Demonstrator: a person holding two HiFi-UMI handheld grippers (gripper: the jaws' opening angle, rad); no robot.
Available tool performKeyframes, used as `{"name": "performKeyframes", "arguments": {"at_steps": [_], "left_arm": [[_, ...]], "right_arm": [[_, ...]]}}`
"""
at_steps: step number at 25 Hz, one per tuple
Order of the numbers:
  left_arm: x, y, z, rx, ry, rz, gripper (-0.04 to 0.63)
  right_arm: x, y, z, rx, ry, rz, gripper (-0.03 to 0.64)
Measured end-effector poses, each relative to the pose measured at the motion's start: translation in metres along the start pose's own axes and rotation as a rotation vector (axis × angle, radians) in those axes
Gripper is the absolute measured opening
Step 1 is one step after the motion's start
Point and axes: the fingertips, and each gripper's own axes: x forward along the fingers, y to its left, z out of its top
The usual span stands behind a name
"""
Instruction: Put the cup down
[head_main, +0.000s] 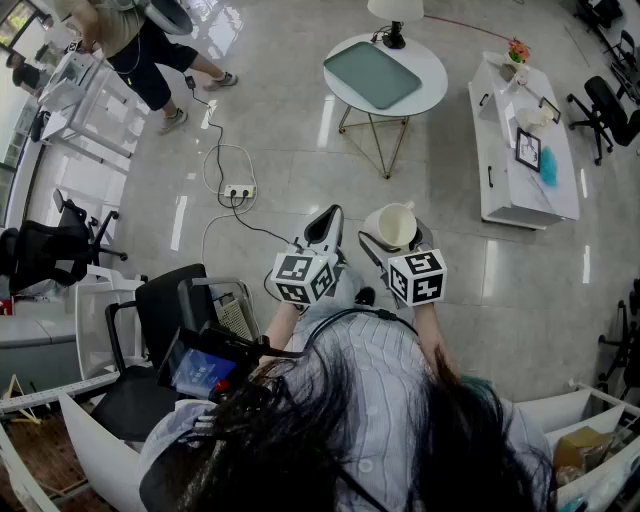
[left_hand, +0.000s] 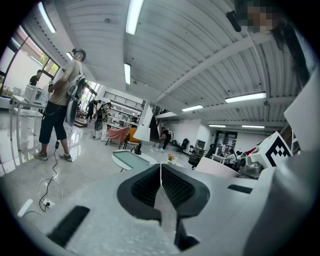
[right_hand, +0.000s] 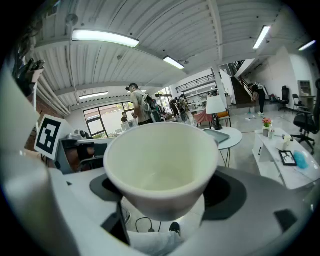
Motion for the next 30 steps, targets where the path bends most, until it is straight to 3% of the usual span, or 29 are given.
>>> {"name": "performKeyframes", "arguments": {"at_steps": [30], "left_arm": [[0.012, -0.011, 0.004, 0.052, 0.018, -0.024, 0.017]], "right_arm": [[-0.005, -0.013, 0.007, 0.019, -0.026, -0.001, 0.423]]}}
